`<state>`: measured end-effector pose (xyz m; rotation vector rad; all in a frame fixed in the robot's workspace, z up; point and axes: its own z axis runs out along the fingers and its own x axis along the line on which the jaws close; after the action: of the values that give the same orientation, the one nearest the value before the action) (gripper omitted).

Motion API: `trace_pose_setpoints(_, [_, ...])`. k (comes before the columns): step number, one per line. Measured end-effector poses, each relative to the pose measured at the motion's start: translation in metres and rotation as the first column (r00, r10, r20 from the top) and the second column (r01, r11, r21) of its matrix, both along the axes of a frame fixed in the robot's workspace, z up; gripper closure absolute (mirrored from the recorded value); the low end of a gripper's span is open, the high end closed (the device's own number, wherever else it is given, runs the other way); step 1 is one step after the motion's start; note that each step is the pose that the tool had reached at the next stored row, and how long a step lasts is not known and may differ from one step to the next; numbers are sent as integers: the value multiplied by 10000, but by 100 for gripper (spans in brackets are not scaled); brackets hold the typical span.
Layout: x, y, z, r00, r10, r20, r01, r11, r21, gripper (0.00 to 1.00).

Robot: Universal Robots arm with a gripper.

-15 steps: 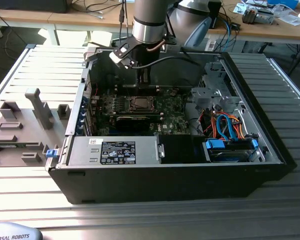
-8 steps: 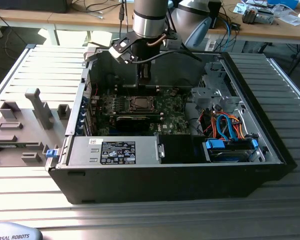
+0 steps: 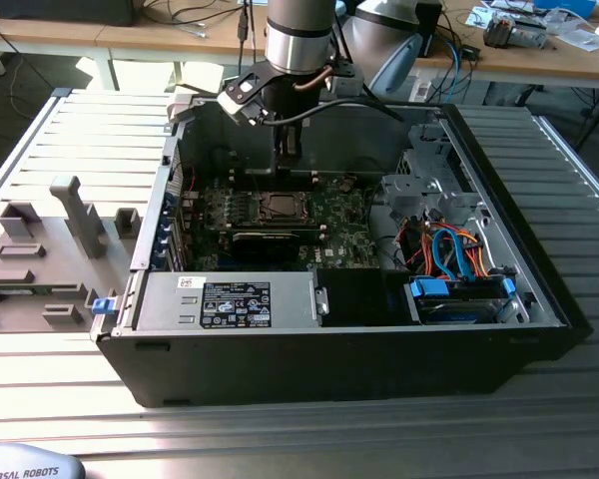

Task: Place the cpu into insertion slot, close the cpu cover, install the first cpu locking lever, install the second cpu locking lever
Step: 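Close the cpu cover, then install the first cpu locking lever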

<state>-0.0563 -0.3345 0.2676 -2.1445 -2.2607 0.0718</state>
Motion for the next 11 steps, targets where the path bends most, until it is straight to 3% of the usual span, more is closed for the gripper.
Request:
trace_pose_setpoints(7, [0, 0, 1, 10000, 32, 0, -32, 10000, 0, 89])
trace_pose_setpoints(11, [0, 0, 1, 9995, 327, -1, -327, 9995, -1, 89])
